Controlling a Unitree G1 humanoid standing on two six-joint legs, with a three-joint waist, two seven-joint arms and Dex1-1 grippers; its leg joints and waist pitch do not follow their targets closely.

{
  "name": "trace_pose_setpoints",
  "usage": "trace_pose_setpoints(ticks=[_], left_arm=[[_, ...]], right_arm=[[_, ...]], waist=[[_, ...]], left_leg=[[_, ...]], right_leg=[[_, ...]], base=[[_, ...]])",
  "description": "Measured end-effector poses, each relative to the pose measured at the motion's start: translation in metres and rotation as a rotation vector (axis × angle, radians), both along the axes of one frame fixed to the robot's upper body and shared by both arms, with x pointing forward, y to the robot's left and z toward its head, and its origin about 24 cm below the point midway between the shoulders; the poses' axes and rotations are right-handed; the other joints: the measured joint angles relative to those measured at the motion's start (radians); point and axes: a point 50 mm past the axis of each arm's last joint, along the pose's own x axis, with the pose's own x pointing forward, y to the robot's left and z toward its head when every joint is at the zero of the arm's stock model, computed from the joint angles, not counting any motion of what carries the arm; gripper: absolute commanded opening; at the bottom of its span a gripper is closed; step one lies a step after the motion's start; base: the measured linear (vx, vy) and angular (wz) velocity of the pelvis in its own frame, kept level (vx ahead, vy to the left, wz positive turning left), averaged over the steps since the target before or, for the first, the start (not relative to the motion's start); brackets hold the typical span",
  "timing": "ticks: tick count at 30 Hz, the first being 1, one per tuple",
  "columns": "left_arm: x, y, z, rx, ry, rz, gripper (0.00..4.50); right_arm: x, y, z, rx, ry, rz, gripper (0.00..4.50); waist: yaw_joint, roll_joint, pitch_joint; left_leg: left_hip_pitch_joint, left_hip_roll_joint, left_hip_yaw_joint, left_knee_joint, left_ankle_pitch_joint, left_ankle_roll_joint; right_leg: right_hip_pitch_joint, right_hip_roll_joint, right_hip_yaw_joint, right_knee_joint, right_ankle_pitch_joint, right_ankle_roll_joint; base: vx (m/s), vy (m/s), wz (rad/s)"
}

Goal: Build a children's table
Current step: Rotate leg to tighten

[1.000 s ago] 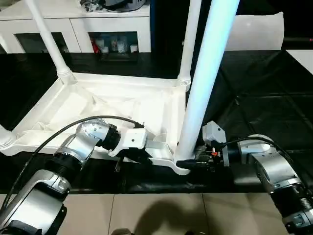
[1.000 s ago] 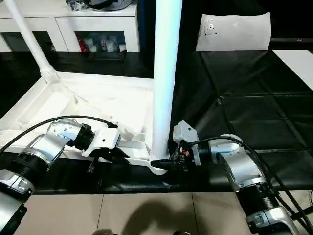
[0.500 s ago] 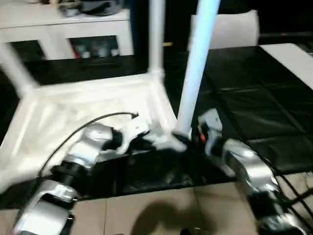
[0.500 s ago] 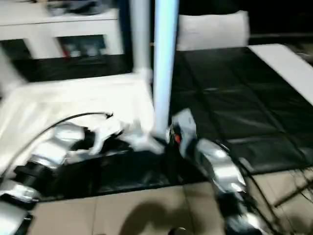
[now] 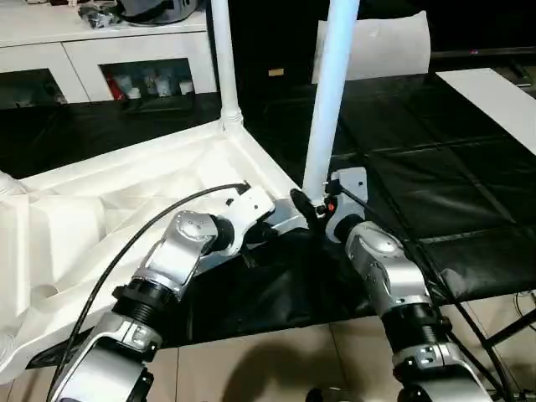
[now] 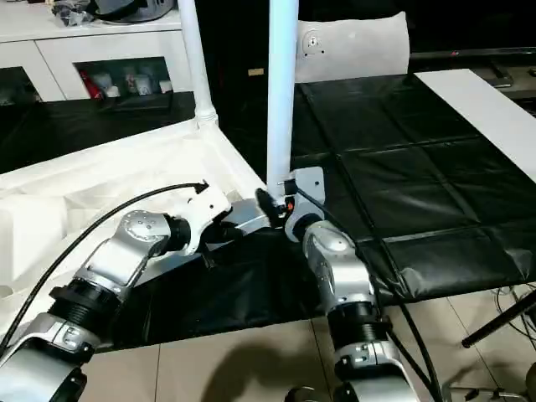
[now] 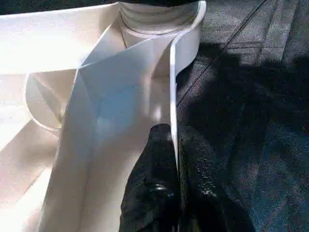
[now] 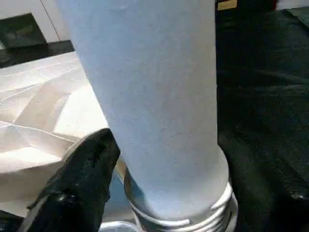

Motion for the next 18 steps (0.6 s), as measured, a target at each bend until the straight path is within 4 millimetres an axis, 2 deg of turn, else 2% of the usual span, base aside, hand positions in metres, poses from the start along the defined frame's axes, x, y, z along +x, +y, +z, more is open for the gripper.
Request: trace_pose_setpoints(ticks=[2, 5, 7, 11, 13, 18], left_arm=[[0.000, 0.000, 0.000, 0.003, -0.007, -0.012, 0.00], [0.000, 0.003, 0.001, 0.010, -0.017, -0.033, 0.00], [-0.001, 0.005, 0.001, 0.011, -0.020, -0.042, 0.00], [-0.004, 0.014, 0.000, 0.003, -0.026, -0.113, 0.00], [-0.004, 0.021, -0.001, 0.005, -0.026, -0.135, 0.00], [-0.011, 0.033, 0.000, 0.026, -0.011, -0.287, 0.00]], right_arm=[[-0.006, -0.004, -0.001, 0.000, -0.016, 0.015, 3.92], [-0.015, -0.013, -0.003, 0.001, -0.026, 0.056, 4.33], [-0.020, -0.016, -0.004, -0.005, -0.031, 0.092, 4.39], [-0.038, -0.039, -0.007, -0.073, -0.035, 0.226, 4.45], [-0.042, -0.043, -0.008, -0.074, -0.028, 0.276, 4.45], [-0.050, -0.070, 0.006, -0.142, -0.053, 0.434, 4.45]], waist=[[0.005, 0.000, 0.000], [0.006, 0.000, 0.000], [0.005, 0.000, 0.000], [0.013, 0.000, 0.000], [0.014, 0.000, 0.000], [0.041, 0.000, 0.001]], left_leg=[[0.000, 0.000, 0.000, 0.000, 0.000, 0.000], [-0.001, 0.000, 0.000, 0.000, 0.000, 0.001], [-0.001, 0.000, 0.000, 0.000, 0.000, 0.002], [-0.002, 0.000, 0.000, -0.001, 0.001, 0.004], [-0.002, 0.000, 0.000, -0.001, 0.001, 0.003], [-0.002, 0.000, 0.000, 0.001, 0.001, 0.003]], right_leg=[[0.000, 0.000, 0.000, 0.000, 0.000, 0.000], [-0.001, 0.000, 0.001, 0.000, 0.000, 0.001], [-0.001, 0.000, 0.001, 0.000, -0.001, 0.000], [-0.002, 0.000, 0.001, 0.000, -0.001, 0.000], [-0.003, 0.000, 0.001, 0.001, -0.001, 0.000], [-0.003, 0.000, 0.001, 0.001, -0.001, 0.000]], base=[[0.000, 0.000, 0.00], [0.000, 0.000, 0.00], [0.000, 0.000, 0.00], [0.000, 0.000, 0.00], [0.000, 0.000, 0.00], [0.000, 0.000, 0.00]])
